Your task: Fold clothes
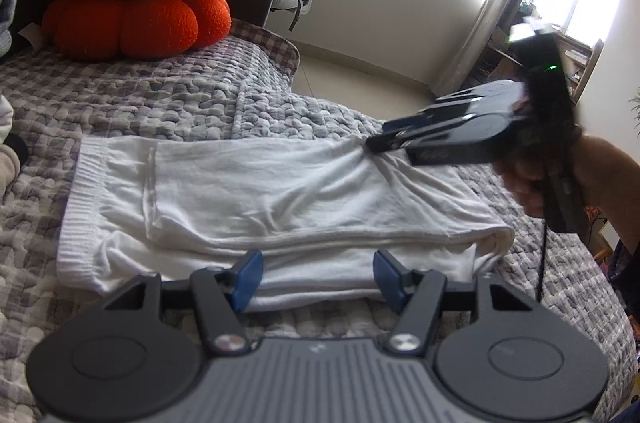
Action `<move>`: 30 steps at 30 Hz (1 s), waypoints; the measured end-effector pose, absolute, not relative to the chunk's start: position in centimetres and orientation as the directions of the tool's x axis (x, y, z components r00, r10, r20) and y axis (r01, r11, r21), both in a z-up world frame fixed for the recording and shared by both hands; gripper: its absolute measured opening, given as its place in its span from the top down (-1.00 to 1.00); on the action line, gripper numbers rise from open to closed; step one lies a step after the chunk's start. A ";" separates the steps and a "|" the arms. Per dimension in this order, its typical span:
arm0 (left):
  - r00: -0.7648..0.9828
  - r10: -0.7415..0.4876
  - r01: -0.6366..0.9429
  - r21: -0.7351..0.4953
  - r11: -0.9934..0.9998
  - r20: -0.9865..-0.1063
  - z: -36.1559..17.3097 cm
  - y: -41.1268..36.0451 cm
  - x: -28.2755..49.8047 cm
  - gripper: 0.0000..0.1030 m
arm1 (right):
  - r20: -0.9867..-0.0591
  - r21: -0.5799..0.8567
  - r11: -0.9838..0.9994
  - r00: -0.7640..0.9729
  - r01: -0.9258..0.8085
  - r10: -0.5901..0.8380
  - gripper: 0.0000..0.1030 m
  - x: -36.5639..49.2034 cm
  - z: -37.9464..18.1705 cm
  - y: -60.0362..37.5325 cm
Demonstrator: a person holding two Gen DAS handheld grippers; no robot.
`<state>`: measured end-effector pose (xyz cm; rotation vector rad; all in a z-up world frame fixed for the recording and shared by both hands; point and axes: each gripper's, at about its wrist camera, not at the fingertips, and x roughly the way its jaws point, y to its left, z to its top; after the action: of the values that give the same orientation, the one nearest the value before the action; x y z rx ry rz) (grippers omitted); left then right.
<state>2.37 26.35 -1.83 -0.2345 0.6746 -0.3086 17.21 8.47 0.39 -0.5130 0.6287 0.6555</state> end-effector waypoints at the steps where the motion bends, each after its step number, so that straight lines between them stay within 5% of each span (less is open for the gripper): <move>1: 0.743 -0.353 0.200 -0.316 0.928 -0.569 -1.7 26.6 2.3 -0.22 | -0.659 -0.192 0.696 0.616 -0.692 0.432 0.44 17.0 1.2 7.6; 6: 0.757 -0.346 0.177 -0.336 0.925 -0.555 -1.6 27.4 2.5 -0.22 | -0.645 -0.023 0.736 0.572 -0.676 0.506 0.44 16.6 2.5 4.5; 10: 0.746 -0.329 0.162 -0.321 0.933 -0.579 -2.1 27.2 2.8 -0.22 | -0.740 -0.090 0.750 0.548 -0.655 0.390 0.45 16.8 -1.2 4.7; 16: 0.747 -0.319 0.145 -0.325 0.935 -0.584 -2.1 27.4 2.8 -0.22 | -0.675 0.014 0.848 0.621 -0.530 0.399 0.53 17.7 -1.4 2.2; 30: 0.742 -0.303 0.107 -0.341 0.934 -0.598 -1.9 28.2 3.0 -0.22 | -0.649 -0.157 0.878 0.718 -0.451 0.252 0.52 17.5 -2.2 2.9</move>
<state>2.98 28.23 -1.93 -0.2947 0.7017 -0.2279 17.53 2.93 -2.22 -0.3173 0.6643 0.3963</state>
